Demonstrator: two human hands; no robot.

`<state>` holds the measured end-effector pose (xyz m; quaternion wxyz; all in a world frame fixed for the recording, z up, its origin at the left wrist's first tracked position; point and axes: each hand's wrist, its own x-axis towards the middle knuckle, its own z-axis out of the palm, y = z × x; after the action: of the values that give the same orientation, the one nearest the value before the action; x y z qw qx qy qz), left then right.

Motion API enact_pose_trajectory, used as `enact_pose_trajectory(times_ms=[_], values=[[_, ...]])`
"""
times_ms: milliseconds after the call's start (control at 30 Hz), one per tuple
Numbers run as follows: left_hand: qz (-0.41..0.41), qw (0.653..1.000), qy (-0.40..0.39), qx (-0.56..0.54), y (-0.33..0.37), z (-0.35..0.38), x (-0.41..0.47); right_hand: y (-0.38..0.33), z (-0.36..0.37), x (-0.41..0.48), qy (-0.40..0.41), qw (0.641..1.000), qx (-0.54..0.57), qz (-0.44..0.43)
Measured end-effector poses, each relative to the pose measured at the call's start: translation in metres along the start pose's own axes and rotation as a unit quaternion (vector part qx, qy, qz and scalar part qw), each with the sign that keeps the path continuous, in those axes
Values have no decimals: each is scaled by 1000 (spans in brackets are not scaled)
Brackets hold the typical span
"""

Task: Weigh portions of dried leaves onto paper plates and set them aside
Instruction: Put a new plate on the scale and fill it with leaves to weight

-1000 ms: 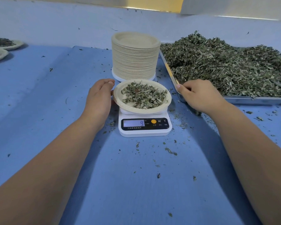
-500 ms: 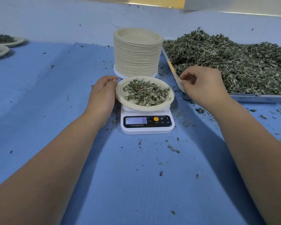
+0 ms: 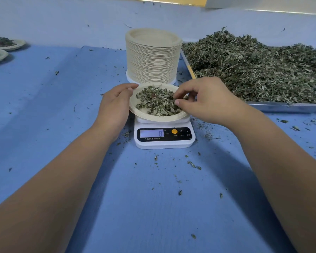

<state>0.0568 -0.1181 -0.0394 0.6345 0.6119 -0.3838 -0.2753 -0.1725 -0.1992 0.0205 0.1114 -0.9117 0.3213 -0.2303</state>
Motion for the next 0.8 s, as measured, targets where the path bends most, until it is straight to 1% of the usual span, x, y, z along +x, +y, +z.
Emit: enact_pose_trajectory(times_ms=[167,267,333,467,600,800], values=[[6,1000,3,2,0,1,0,-8,0,0,7,1000,20,6],[9,1000,0,3,0,3,-1,-11,2,2,-38,999,32,6],[16,1000,-2,12,1,4,-1,-13,6,3,-45,999,22,4],[28,999,-7,33,2,5,-2,-15,12,11,-4,1000,20,9],[26,999,-7,37,3,5,-3,-19,13,12,13,999,29,11],[26,998,-9,53,2,4,-4,-21,7,12,109,986,124,13]])
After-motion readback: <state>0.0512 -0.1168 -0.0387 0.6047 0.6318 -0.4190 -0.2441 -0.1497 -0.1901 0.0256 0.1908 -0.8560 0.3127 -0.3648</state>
